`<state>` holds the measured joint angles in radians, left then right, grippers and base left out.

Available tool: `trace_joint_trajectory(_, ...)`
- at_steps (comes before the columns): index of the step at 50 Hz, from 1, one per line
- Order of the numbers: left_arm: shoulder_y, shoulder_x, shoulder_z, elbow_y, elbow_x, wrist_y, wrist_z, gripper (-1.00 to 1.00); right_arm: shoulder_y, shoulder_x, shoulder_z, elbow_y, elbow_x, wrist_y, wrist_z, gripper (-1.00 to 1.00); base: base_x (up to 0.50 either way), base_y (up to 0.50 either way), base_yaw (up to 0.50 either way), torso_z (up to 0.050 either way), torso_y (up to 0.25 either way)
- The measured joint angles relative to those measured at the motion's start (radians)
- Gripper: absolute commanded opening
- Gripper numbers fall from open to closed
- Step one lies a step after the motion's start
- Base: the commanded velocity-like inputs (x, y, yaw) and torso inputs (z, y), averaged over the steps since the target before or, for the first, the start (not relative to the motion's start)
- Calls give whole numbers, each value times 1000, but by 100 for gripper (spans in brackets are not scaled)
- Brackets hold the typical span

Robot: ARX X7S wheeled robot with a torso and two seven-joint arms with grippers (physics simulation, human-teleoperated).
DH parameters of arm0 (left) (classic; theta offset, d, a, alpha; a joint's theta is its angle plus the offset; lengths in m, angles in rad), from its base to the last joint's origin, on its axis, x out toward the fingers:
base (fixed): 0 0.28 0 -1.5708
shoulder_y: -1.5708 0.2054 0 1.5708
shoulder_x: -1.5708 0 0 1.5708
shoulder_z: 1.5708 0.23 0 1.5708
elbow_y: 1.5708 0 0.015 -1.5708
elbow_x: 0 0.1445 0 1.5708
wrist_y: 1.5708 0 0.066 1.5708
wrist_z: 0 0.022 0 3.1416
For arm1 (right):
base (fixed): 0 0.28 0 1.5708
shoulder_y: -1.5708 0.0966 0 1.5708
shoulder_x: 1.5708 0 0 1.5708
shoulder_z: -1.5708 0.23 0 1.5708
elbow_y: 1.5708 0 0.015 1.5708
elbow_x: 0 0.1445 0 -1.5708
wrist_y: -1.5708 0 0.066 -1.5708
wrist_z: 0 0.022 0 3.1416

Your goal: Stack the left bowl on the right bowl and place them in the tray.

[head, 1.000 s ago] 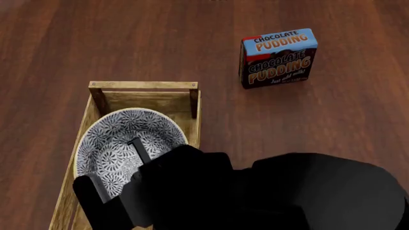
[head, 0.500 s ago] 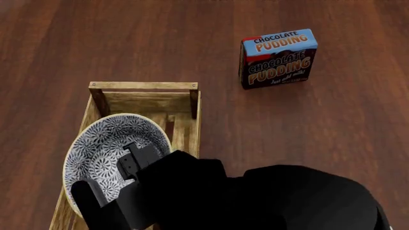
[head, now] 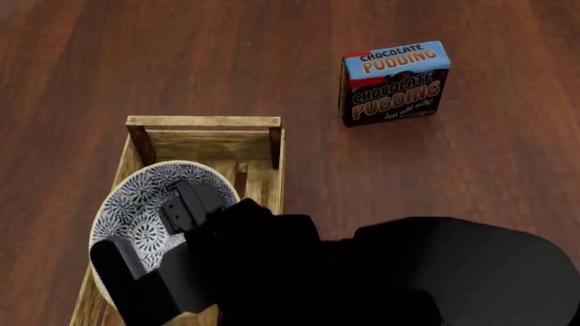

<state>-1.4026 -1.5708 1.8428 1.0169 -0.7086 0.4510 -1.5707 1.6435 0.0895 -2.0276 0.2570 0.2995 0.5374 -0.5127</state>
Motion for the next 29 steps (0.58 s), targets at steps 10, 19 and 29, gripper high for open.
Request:
trace_joint_trajectory(10, -10, 0, -16, 9, -13, -11, 0, 100, 34, 16, 17, -81, -2, 47, 10, 100, 0, 0, 0, 0, 0)
trace_joint_trajectory(19, -10, 0, -21, 6, -15, -9, 0, 100, 44, 23, 27, -123, -3, 66, 14, 100, 0, 0, 0, 0, 0)
trace_joint_trajectory(29, -2, 0, -19, -4, -9, 3, 0, 100, 53, 30, 37, -178, -1, 87, 19, 100, 0, 0, 0, 0, 0)
